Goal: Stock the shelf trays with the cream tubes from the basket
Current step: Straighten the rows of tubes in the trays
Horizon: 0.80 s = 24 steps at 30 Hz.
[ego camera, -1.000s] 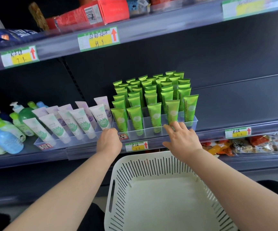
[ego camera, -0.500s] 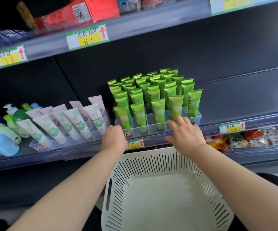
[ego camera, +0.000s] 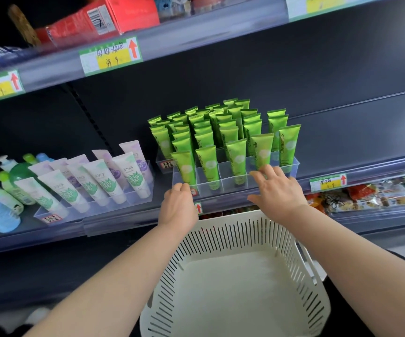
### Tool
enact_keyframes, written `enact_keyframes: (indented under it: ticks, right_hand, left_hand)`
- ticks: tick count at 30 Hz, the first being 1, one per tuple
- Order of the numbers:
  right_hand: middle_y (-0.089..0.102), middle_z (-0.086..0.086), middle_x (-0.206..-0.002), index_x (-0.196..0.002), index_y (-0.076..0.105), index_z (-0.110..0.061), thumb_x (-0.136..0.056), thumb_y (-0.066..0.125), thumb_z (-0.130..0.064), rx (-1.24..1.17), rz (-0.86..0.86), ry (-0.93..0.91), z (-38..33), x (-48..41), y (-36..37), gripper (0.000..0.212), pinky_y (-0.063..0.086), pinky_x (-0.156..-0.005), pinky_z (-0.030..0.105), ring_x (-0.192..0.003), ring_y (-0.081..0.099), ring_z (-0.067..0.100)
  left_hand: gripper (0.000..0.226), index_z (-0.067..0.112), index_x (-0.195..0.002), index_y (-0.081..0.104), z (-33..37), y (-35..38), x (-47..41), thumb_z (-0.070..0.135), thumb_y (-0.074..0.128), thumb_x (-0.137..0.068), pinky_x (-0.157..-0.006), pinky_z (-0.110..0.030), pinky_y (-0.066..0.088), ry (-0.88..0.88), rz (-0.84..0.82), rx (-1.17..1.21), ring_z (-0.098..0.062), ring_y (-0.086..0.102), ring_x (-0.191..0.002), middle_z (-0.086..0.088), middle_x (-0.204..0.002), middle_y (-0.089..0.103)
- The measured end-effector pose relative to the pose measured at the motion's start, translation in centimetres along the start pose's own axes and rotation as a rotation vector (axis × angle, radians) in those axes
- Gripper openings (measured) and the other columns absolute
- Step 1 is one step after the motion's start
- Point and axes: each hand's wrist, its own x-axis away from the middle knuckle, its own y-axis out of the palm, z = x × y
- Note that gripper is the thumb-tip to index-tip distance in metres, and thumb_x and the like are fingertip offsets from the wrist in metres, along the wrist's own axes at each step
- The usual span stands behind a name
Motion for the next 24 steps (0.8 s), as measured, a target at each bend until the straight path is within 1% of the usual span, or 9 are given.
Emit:
enact_keyframes:
  ticks: [3,7,11,14,18,21,24]
  right_hand:
    - [0.036,0.000,-0.134,-0.140,0.030,-0.025,-0.090,0.048,-0.055,0.016,0.000,0.010,0.9,0.3,-0.1,0.061,0.045,-0.090,0.041,-0.123,0.036,0.023]
    - [0.035,0.000,-0.137,-0.142,0.028,-0.025,-0.090,0.047,-0.054,0.031,0.000,0.025,2.2,0.5,-0.1,0.063,0.045,-0.089,0.041,-0.125,0.035,0.023]
    - [0.037,-0.001,-0.136,-0.141,0.030,-0.025,-0.089,0.049,-0.055,0.035,0.010,0.046,3.2,0.6,0.0,0.063,0.045,-0.089,0.041,-0.124,0.037,0.023]
    - [0.038,0.000,-0.134,-0.140,0.032,-0.025,-0.088,0.050,-0.055,0.030,0.017,0.056,3.9,0.7,0.0,0.063,0.046,-0.088,0.041,-0.123,0.038,0.023]
    - [0.040,0.000,-0.132,-0.138,0.034,-0.025,-0.088,0.049,-0.056,0.032,0.027,0.072,4.8,0.8,-0.1,0.061,0.046,-0.087,0.041,-0.122,0.039,0.023]
    - [0.040,0.000,-0.132,-0.138,0.034,-0.025,-0.088,0.049,-0.056,0.042,0.031,0.093,5.7,0.9,-0.2,0.061,0.047,-0.087,0.041,-0.122,0.039,0.023]
    - [0.041,0.000,-0.132,-0.137,0.035,-0.024,-0.088,0.050,-0.055,0.038,0.032,0.112,6.7,1.0,-0.4,0.060,0.047,-0.087,0.041,-0.122,0.040,0.023]
  left_hand:
    - [0.060,0.010,-0.144,0.028,0.7,0.9,0.4,0.018,0.057,-0.092,-0.102,-0.033,0.037,0.067,-0.008,-0.026,-0.028,0.032,-0.130,-0.005,-0.143,0.033]
    - [0.072,0.012,-0.146,0.021,1.8,1.6,0.8,0.021,0.061,-0.088,-0.104,-0.036,0.036,0.127,-0.016,-0.077,-0.033,0.026,-0.133,-0.008,-0.146,0.026]
    - [0.074,0.014,-0.147,0.018,2.8,1.6,0.8,0.021,0.061,-0.087,-0.104,-0.037,0.036,0.150,-0.026,-0.087,-0.036,0.025,-0.133,-0.009,-0.147,0.025]
    - [0.073,0.016,-0.147,0.019,3.6,1.6,0.6,0.018,0.061,-0.088,-0.101,-0.038,0.040,0.151,-0.035,-0.066,-0.036,0.023,-0.134,-0.008,-0.147,0.024]
    - [0.070,0.015,-0.147,0.020,4.8,1.8,0.4,0.015,0.060,-0.088,-0.102,-0.040,0.039,0.166,-0.040,-0.047,-0.036,0.023,-0.133,-0.009,-0.146,0.024]
    - [0.071,0.015,-0.147,0.021,5.8,1.9,0.3,0.011,0.060,-0.088,-0.102,-0.039,0.039,0.168,-0.049,-0.029,-0.036,0.022,-0.134,-0.009,-0.146,0.023]
    - [0.075,0.015,-0.148,0.019,7.0,2.0,0.2,0.010,0.062,-0.086,-0.098,-0.037,0.042,0.182,-0.060,-0.029,-0.036,0.022,-0.133,-0.010,-0.148,0.019]
